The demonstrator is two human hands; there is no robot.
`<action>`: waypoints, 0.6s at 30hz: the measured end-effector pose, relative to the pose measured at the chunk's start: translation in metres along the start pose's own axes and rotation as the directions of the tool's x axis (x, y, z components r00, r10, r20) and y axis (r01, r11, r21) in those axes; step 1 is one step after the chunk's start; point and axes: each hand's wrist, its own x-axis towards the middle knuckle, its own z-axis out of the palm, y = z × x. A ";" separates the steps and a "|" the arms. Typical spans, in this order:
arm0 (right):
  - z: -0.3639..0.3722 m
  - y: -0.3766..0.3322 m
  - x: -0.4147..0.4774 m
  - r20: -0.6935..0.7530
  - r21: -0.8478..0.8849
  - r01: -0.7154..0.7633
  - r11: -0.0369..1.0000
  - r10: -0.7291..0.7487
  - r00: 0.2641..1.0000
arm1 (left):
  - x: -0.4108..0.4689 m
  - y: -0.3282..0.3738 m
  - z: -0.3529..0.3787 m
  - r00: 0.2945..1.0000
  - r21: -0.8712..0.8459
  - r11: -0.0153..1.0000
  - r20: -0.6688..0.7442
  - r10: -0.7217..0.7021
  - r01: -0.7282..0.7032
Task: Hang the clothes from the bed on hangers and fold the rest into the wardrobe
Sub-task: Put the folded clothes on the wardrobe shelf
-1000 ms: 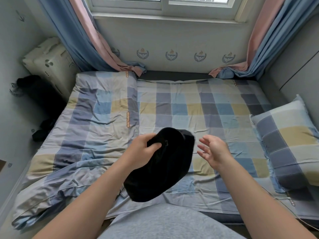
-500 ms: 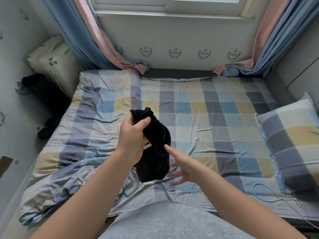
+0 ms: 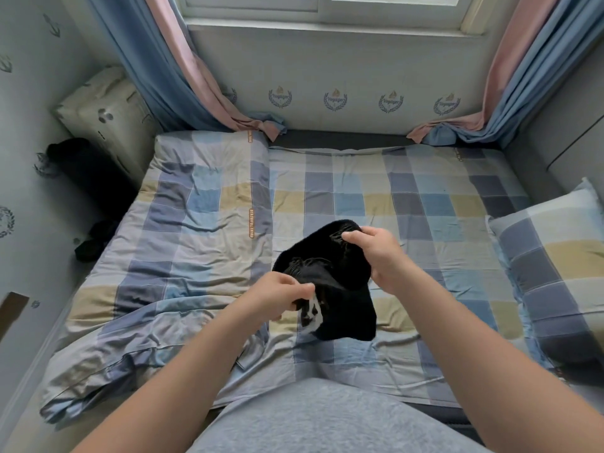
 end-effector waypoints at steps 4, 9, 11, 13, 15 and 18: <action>-0.010 -0.025 -0.018 0.219 -0.240 0.142 0.960 -0.089 0.972 | 0.016 -0.006 0.007 0.936 0.122 0.988 -0.325 0.132 -0.097; -0.015 -0.050 -0.036 0.411 -0.473 0.346 0.810 -0.144 0.900 | 0.036 -0.004 0.011 0.907 0.283 0.917 -0.235 0.349 -0.279; -0.017 -0.056 -0.041 0.426 -0.503 0.430 0.750 -0.218 0.878 | 0.042 -0.005 0.021 0.898 0.227 0.897 -0.143 0.417 -0.380; -0.020 -0.058 -0.044 0.401 -0.522 0.489 0.698 -0.306 0.864 | 0.045 -0.008 0.030 0.884 0.241 0.881 -0.138 0.447 -0.408; -0.025 -0.055 -0.045 0.339 -0.555 0.518 0.651 -0.392 0.855 | 0.047 -0.013 0.036 0.870 0.268 0.873 -0.177 0.461 -0.408; -0.037 -0.050 -0.042 0.245 -0.641 0.529 0.557 -0.505 0.828 | 0.047 -0.021 0.032 0.844 0.322 0.867 -0.263 0.467 -0.379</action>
